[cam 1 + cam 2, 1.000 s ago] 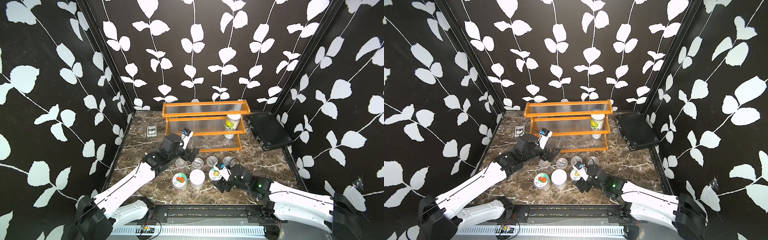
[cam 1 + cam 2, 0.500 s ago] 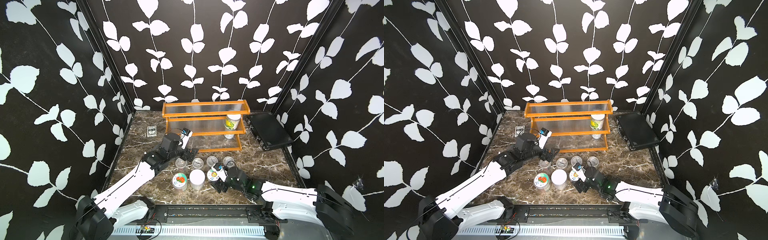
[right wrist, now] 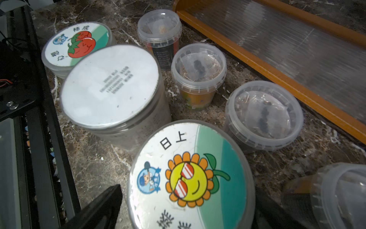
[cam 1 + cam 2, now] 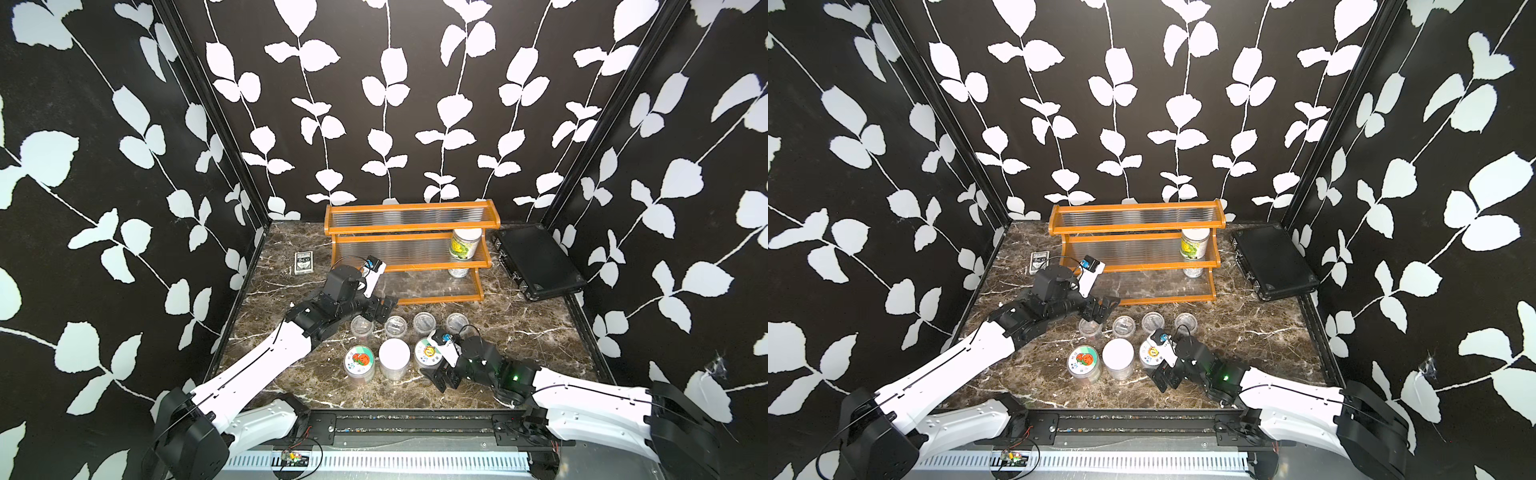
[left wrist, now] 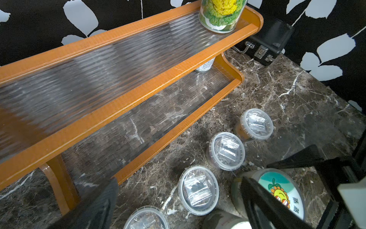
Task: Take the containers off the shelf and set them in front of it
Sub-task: 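Place the container at the center of the board, then pick up a container from the shelf.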
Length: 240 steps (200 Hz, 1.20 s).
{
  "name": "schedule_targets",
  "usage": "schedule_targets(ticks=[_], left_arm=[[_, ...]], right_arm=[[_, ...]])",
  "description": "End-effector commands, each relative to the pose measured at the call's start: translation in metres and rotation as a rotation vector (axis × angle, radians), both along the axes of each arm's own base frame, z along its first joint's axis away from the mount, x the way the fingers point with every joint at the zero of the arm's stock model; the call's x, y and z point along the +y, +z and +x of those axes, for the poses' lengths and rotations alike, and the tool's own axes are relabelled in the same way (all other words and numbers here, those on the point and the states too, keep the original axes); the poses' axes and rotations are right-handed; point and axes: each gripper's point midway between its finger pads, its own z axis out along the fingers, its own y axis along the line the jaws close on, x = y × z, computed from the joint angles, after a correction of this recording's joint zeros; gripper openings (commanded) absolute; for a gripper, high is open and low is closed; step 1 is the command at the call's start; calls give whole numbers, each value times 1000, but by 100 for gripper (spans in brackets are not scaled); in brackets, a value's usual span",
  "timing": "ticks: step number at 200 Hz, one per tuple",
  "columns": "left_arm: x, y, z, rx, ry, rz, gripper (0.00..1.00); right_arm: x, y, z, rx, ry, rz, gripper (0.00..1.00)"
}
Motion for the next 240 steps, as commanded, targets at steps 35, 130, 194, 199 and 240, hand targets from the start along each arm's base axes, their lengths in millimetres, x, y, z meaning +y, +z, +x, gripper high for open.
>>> schedule_targets(ticks=[35,130,194,199,240], left_arm=[[0,15,4,-31,5,-25,99],[0,23,7,-32,18,-35,98],[0,27,8,-36,27,-51,99],[0,27,8,-37,27,-50,99],[0,27,9,-37,30,-51,99]], right_arm=[[-6,57,13,-90,-27,47,100],[-74,180,155,-246,-595,165,100],[-122,211,246,-359,-814,175,100],[-123,212,250,-361,-816,178,100],[-118,217,281,-366,-776,223,100]])
